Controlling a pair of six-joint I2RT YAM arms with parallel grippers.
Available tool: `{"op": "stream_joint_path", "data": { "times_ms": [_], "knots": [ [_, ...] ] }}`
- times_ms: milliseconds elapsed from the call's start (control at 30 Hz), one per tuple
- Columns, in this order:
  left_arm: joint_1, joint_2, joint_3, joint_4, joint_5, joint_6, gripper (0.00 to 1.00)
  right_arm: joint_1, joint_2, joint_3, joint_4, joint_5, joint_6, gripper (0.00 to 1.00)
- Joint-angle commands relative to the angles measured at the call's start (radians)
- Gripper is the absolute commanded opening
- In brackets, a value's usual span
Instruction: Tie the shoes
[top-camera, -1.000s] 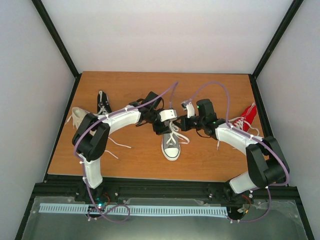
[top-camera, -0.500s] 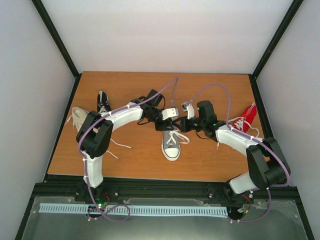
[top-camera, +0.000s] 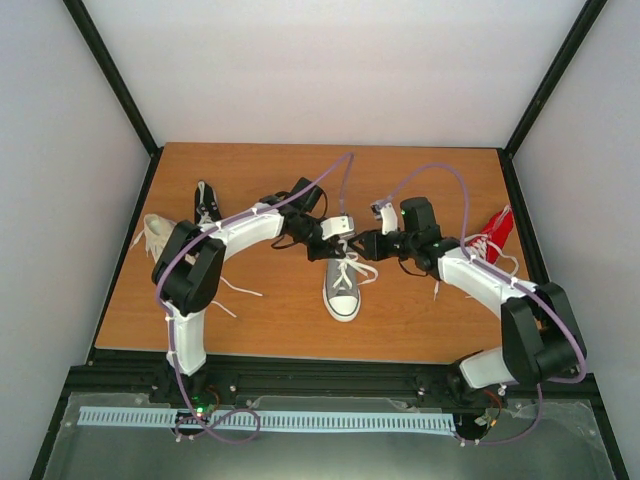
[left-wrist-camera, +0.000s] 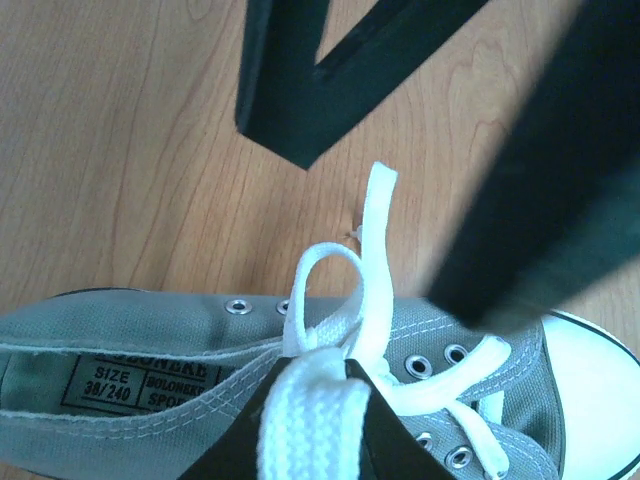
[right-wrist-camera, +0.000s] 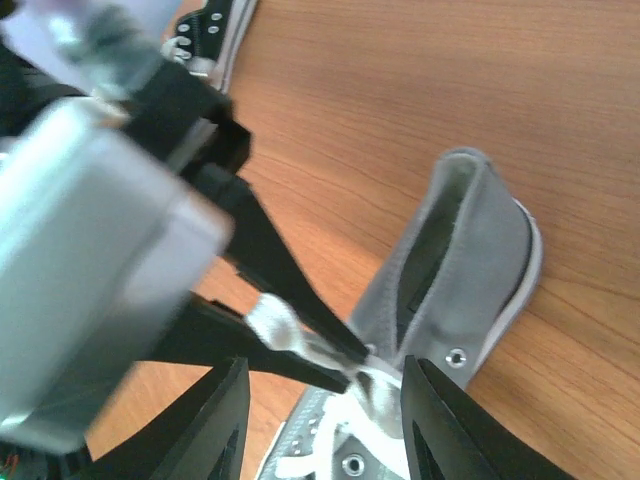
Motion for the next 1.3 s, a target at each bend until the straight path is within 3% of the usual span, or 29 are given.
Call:
{"op": "stream_joint_path", "data": {
  "times_ms": [0, 200, 400, 500, 833, 900, 1000, 1100, 1167, 1267],
  "knots": [
    [0.002, 0.003, 0.022, 0.0, 0.03, 0.023, 0.12, -0.019, 0.052, 0.022, -0.04, 0.013, -0.004, 0.44],
    [0.002, 0.004, 0.016, 0.001, 0.019, 0.021, 0.12, -0.022, 0.137, 0.037, -0.011, -0.047, 0.005, 0.48],
    [0.002, 0.006, 0.019, -0.002, 0.015, 0.021, 0.12, -0.022, 0.19, 0.063, -0.011, -0.082, -0.015, 0.17],
    [0.002, 0.005, 0.021, -0.005, 0.015, 0.021, 0.12, -0.022, 0.178, 0.058, -0.014, -0.085, -0.027, 0.06],
    [0.002, 0.005, 0.039, -0.005, 0.008, -0.031, 0.08, -0.02, 0.094, 0.013, -0.023, -0.155, -0.04, 0.03],
    [0.002, 0.002, 0.056, -0.057, 0.024, 0.033, 0.18, -0.02, 0.084, 0.007, -0.035, -0.136, -0.046, 0.03],
    [0.002, -0.003, 0.095, -0.165, 0.033, 0.201, 0.49, -0.02, 0.091, 0.007, -0.037, -0.125, -0.049, 0.03],
    [0.002, -0.001, 0.112, -0.204, 0.004, 0.35, 0.69, -0.02, 0.105, 0.012, -0.026, -0.128, -0.047, 0.03],
    [0.002, 0.007, 0.112, -0.194, -0.032, 0.415, 0.77, -0.02, 0.115, 0.018, -0.022, -0.126, -0.049, 0.03],
    [-0.004, 0.022, 0.099, -0.16, -0.072, 0.486, 0.8, -0.02, 0.128, 0.022, -0.021, -0.128, -0.051, 0.03]
  ]
}}
